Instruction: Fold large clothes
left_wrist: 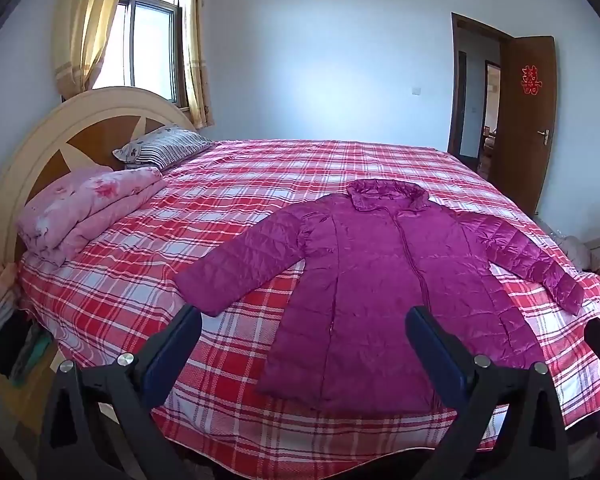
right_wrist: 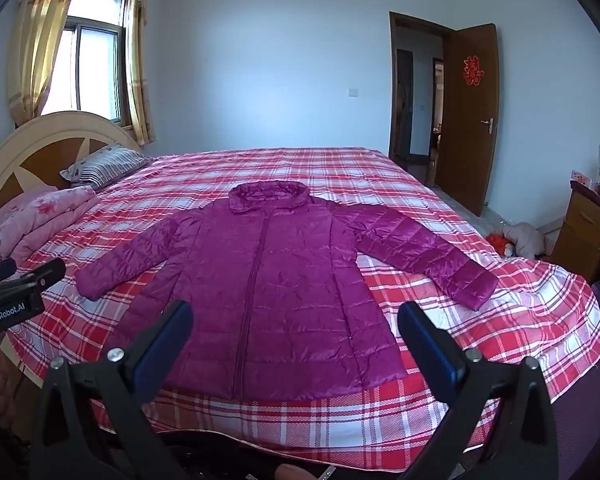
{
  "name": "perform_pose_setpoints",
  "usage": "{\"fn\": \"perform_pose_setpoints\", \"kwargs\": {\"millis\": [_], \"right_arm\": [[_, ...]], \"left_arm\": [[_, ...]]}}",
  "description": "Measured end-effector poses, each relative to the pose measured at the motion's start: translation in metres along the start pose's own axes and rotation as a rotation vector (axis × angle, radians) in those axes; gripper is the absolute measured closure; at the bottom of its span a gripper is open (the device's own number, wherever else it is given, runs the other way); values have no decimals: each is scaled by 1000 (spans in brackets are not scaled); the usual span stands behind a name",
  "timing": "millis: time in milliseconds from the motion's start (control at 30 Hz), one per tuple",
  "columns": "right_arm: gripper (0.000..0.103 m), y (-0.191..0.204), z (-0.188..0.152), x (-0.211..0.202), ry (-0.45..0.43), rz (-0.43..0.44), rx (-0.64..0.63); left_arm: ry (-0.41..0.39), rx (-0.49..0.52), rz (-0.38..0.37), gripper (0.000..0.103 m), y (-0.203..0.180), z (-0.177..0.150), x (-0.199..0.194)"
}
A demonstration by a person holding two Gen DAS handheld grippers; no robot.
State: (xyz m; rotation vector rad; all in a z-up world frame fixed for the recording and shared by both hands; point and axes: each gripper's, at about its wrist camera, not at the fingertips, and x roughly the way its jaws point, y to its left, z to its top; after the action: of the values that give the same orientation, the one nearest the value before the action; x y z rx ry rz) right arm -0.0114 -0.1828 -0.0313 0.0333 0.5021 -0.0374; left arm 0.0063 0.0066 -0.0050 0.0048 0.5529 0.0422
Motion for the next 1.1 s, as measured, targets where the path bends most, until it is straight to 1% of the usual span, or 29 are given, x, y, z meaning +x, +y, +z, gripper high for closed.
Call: {"fn": "perform_pose_setpoints", "kwargs": {"millis": [1100], "right_arm": [[0,3,-1,4,14,1,0]], "left_arm": [[20,0,3,1,7,-2,7]]}}
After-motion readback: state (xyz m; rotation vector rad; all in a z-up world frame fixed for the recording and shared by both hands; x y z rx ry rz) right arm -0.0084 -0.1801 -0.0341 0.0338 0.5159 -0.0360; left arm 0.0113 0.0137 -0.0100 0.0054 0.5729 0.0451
